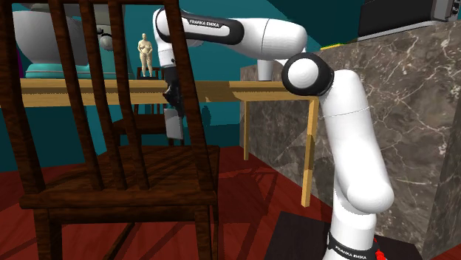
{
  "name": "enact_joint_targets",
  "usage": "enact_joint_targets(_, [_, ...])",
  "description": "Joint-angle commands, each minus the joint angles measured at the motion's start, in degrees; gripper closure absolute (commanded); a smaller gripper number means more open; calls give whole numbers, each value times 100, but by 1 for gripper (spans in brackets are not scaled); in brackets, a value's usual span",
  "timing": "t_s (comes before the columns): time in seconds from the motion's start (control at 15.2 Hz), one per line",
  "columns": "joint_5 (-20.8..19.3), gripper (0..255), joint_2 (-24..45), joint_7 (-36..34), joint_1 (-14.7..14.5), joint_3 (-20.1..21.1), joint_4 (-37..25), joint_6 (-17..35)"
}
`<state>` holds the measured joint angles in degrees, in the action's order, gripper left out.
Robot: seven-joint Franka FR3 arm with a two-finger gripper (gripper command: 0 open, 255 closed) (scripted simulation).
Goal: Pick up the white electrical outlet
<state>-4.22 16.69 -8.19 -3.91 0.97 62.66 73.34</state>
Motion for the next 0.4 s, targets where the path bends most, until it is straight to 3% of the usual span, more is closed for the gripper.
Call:
enact_joint_targets(0.0, [-8, 255, 171, 20, -4, -3, -435, -266])
enact_joint_targets(0.2, [-22, 255, 442, 46, -16, -6, -1109, -669])
enact_joint_targets(0.33, [-23, 255, 456, 47, -17, -7, -1144, -690])
